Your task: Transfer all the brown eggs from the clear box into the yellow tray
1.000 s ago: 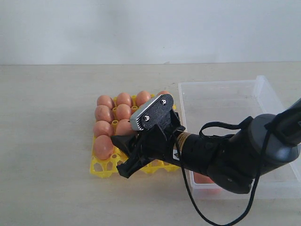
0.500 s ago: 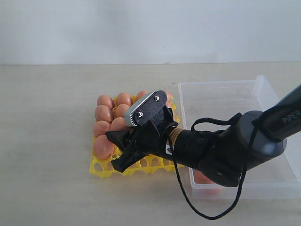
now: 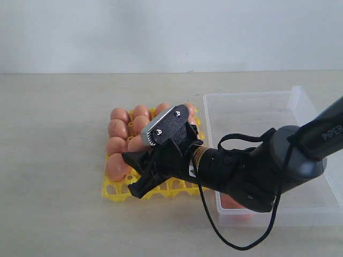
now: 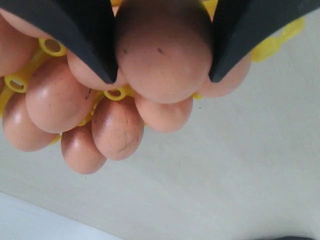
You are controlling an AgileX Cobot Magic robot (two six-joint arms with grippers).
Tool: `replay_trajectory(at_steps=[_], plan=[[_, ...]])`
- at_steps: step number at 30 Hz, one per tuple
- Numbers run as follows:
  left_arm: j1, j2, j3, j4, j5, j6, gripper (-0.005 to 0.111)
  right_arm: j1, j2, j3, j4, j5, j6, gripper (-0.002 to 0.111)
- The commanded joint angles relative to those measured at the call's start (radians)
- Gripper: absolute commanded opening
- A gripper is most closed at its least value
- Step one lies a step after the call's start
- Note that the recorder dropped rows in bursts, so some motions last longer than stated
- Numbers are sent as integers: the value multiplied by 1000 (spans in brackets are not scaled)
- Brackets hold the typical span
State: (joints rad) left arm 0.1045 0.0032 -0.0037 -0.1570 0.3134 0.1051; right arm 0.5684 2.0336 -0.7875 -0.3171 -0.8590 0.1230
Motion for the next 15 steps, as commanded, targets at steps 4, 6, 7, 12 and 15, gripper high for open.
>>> replay_trajectory(at_steps=[4, 6, 7, 12, 15], plan=[[1, -3, 4, -1, 0, 4, 4, 0, 1, -4, -7, 34, 0, 45], [1, -3, 4, -1, 0, 4, 4, 0, 1, -4, -12, 34, 0, 45], [1, -3, 4, -1, 0, 4, 4, 0, 1, -4, -19, 34, 0, 45], [1, -3, 4, -1, 0, 4, 4, 0, 1, -4, -94, 34, 27, 45], [1, -3, 4, -1, 0, 4, 4, 0, 1, -4, -98, 34, 27, 45]])
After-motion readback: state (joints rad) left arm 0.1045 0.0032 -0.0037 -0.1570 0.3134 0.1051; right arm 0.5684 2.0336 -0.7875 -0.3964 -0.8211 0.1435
